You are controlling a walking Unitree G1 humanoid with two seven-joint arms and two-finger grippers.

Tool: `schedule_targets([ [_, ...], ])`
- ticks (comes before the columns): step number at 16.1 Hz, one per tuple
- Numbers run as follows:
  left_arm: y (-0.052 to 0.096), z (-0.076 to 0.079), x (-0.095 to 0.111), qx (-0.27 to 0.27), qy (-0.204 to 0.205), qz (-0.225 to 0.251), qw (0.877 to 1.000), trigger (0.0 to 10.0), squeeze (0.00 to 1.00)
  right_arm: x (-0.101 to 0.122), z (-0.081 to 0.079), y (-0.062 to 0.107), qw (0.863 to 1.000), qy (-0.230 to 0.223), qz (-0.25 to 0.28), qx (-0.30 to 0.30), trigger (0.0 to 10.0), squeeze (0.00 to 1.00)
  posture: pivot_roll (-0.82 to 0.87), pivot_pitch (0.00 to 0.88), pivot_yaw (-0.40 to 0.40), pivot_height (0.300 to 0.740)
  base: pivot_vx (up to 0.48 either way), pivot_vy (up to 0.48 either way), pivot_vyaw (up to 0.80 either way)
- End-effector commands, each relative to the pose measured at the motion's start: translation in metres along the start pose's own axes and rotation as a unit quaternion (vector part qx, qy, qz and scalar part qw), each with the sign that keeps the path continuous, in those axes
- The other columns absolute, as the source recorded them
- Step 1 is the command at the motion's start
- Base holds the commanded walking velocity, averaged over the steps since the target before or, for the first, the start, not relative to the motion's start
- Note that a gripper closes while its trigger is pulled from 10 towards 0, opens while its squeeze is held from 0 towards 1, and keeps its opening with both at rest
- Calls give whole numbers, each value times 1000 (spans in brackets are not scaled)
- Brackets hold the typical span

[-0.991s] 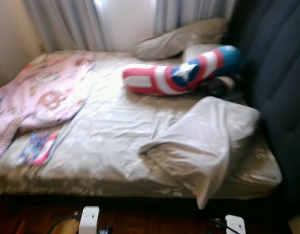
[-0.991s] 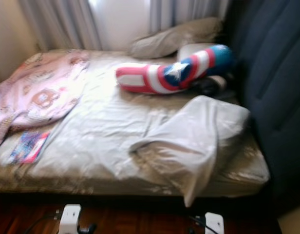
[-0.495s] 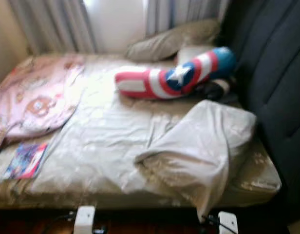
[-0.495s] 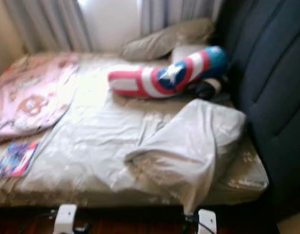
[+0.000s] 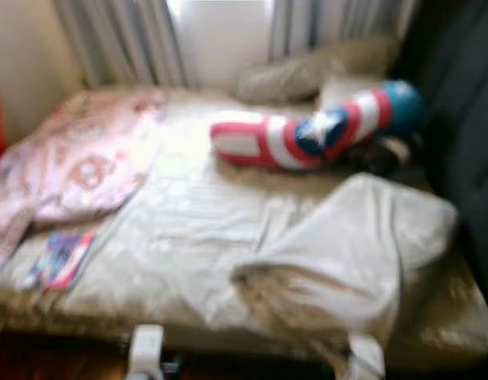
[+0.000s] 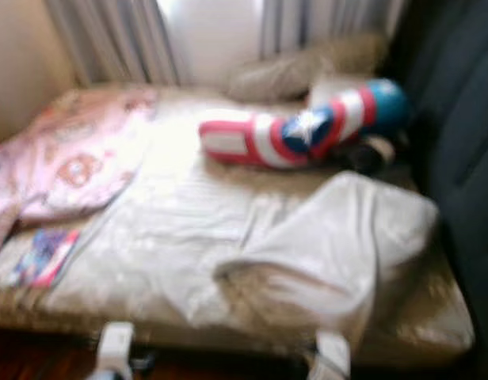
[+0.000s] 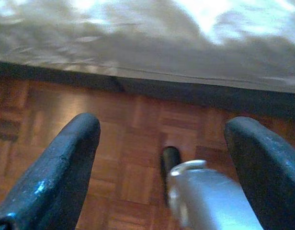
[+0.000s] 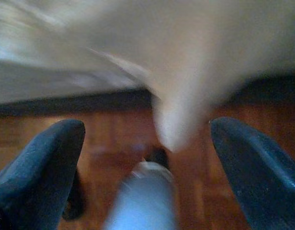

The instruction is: Clean up the room

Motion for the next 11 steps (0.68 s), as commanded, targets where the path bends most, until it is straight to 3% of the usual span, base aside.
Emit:
schedule_targets([
  [1,1,-9,0,11,5,7,1000,10000,0,13,-6,-2,1000,-4,22,6,10000,0,35,25,-1,740,0,0,0],
  [6,0,-10,15,10,10,41,999,10000,0,32,-11,-3,998,-3,56,13,10000,0,40,19,-8,740,0,0,0],
  [11,0,-1,8,-4,4,26,1000,10000,0,29,-8,-3,998,-3,58,4,10000,0,30,0,-9,740,0,0,0],
])
Point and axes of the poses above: a point about 5 cm out from each wrist's last joint towards the gripper, its own y axis pointing back from the gripper into the wrist, its own x axis along the axis of the wrist's last joint, z = x × y, the point moved 4 cm from there along -y, pointing out of the wrist towards the gripper, and after that the axes turned 12 degrees about -y, right-handed, at the moved point
